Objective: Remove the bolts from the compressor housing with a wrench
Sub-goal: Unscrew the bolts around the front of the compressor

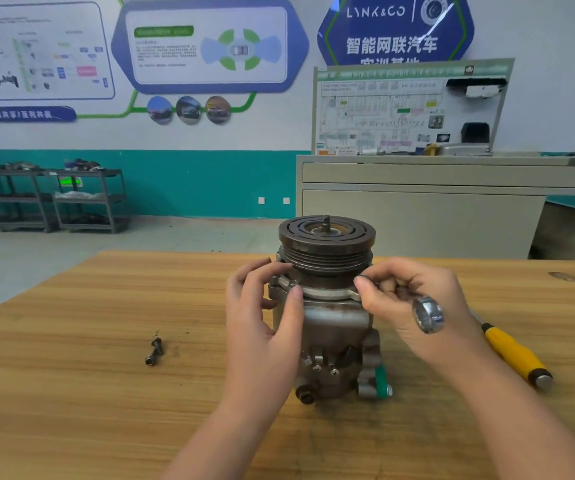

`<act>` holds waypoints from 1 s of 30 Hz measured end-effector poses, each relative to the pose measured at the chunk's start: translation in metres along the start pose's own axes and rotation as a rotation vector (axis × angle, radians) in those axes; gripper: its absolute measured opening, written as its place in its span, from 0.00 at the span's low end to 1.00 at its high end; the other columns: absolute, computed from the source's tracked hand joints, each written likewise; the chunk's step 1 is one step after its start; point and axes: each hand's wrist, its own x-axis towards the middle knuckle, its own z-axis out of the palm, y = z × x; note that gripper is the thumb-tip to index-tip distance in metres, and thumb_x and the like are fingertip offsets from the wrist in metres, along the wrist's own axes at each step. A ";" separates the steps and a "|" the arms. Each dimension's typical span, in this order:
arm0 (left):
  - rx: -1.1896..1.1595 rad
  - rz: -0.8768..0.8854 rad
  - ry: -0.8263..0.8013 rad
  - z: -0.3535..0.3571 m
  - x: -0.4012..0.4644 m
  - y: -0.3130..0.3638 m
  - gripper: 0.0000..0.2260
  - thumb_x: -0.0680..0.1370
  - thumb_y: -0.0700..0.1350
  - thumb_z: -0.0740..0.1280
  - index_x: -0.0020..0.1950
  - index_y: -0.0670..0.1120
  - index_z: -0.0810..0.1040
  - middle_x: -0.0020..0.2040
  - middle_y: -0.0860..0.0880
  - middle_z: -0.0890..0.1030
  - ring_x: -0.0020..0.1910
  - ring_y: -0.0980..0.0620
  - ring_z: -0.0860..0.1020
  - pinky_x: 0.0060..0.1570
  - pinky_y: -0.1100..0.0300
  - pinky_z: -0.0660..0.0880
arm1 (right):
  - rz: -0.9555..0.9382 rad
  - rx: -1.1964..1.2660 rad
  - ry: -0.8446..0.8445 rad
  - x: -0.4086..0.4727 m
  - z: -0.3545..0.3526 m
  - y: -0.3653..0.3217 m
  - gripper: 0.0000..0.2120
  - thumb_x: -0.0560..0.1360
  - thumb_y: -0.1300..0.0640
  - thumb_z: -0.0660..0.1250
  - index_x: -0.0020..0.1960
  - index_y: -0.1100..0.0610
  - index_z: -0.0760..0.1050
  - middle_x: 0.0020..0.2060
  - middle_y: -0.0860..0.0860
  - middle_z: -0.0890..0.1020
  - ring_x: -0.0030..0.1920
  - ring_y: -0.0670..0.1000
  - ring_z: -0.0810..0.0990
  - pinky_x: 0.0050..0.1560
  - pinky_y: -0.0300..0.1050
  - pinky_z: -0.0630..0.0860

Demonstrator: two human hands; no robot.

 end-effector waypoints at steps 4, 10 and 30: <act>-0.005 0.003 -0.003 0.000 0.001 0.000 0.10 0.78 0.43 0.66 0.56 0.56 0.75 0.59 0.56 0.72 0.61 0.59 0.72 0.52 0.70 0.70 | 0.052 -0.036 0.046 0.002 0.000 0.000 0.12 0.62 0.44 0.74 0.39 0.50 0.78 0.25 0.42 0.75 0.27 0.41 0.71 0.29 0.32 0.67; -0.011 -0.011 0.005 0.001 0.002 0.002 0.09 0.77 0.44 0.66 0.56 0.55 0.75 0.59 0.56 0.72 0.59 0.62 0.72 0.49 0.74 0.69 | -0.049 -0.023 0.036 0.000 -0.002 -0.001 0.02 0.70 0.50 0.72 0.40 0.47 0.80 0.25 0.46 0.75 0.27 0.42 0.72 0.29 0.31 0.69; 0.000 0.006 0.002 0.001 0.002 0.000 0.10 0.75 0.49 0.64 0.56 0.55 0.75 0.57 0.59 0.74 0.59 0.58 0.73 0.52 0.68 0.71 | -0.004 -0.137 0.045 -0.005 0.000 -0.006 0.06 0.70 0.47 0.68 0.41 0.49 0.79 0.25 0.46 0.75 0.26 0.45 0.72 0.31 0.46 0.73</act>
